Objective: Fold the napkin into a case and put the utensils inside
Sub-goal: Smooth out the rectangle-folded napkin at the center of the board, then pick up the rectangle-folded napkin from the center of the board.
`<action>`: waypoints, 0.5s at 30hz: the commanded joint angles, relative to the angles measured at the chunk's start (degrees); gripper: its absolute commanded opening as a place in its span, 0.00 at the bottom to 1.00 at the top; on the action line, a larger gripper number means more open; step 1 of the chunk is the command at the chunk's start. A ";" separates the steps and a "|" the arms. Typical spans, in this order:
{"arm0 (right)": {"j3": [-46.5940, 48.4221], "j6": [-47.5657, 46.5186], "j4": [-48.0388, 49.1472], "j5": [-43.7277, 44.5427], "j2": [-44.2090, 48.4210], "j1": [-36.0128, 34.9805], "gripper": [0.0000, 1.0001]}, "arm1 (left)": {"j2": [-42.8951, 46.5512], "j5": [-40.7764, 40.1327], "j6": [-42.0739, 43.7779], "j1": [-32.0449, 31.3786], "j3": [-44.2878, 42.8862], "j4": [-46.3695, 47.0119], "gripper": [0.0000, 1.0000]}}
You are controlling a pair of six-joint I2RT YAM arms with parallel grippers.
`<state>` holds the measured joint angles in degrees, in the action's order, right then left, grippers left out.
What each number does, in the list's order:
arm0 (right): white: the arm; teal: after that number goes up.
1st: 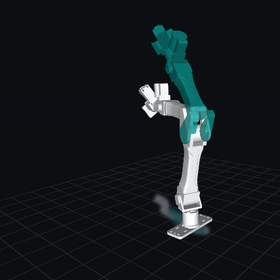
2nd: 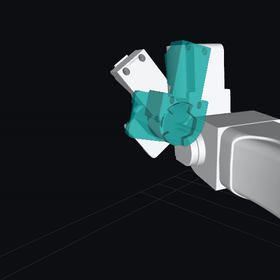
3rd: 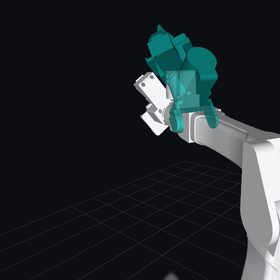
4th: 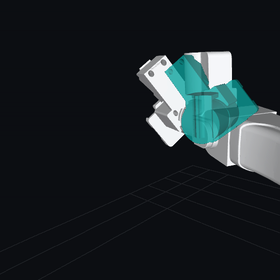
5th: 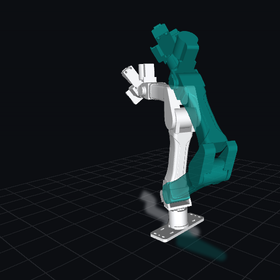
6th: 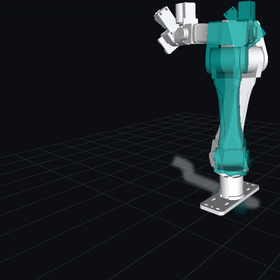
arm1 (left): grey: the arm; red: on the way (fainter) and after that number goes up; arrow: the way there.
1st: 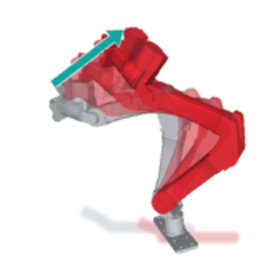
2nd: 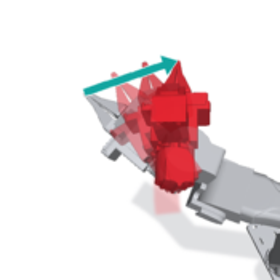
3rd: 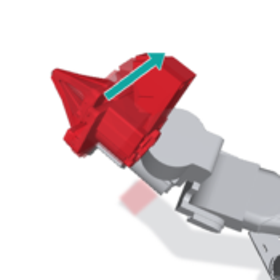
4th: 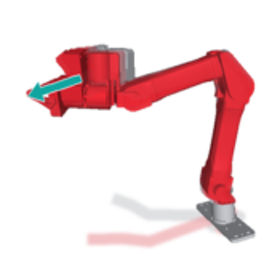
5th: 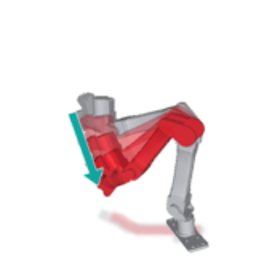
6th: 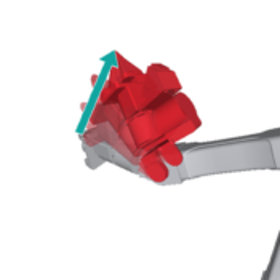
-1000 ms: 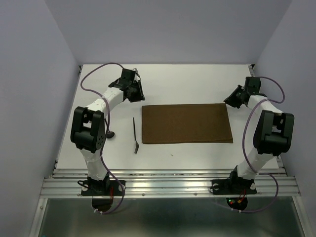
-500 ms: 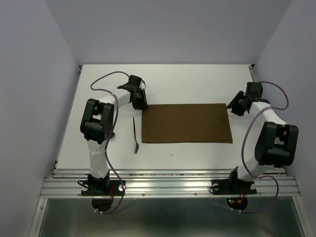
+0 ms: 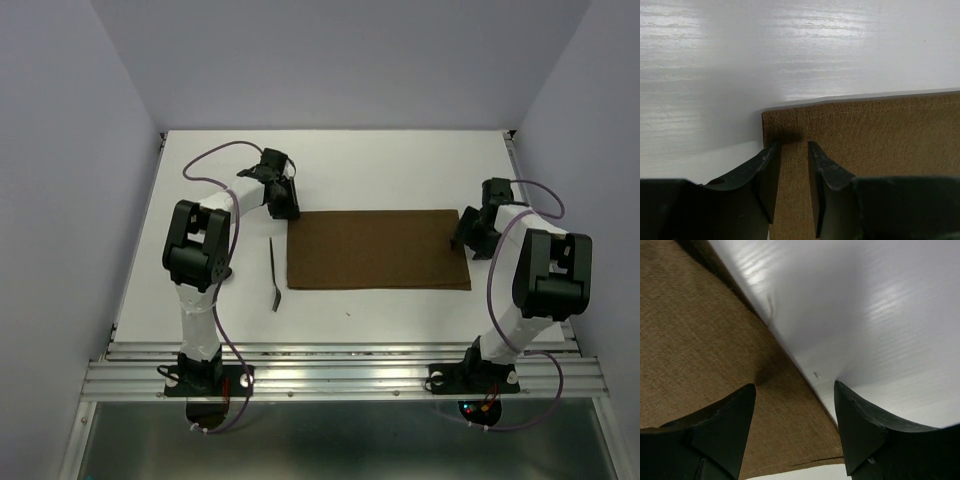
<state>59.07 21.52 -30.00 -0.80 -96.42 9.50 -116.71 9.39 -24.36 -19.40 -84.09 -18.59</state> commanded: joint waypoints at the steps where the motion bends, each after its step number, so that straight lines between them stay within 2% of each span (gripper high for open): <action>1: -0.10 -2.01 -1.91 0.53 -2.98 -2.55 0.69 | 6.14 -0.42 0.28 -0.38 -3.70 -2.50 0.40; 3: 0.34 -2.09 -2.25 3.08 -3.68 -3.17 0.66 | 7.36 -0.60 0.54 -0.38 -4.32 -3.56 0.40; 7: 0.61 -2.36 -2.00 2.73 -4.12 -3.17 0.52 | 9.65 -1.47 0.45 -0.29 -3.71 -4.61 0.40; 10: 0.96 -2.53 -1.91 2.47 -4.91 -3.70 0.37 | 11.58 -2.88 0.19 -0.03 -1.70 -5.58 0.40; 15: 1.05 -2.53 -2.17 3.87 -5.97 -5.28 0.38 | 13.69 -3.67 -0.07 1.64 3.23 -5.49 0.40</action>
<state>60.38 18.87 -31.27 3.49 -99.24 6.02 -107.15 7.42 -24.34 -19.05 -84.68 -22.59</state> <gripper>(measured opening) 0.373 0.397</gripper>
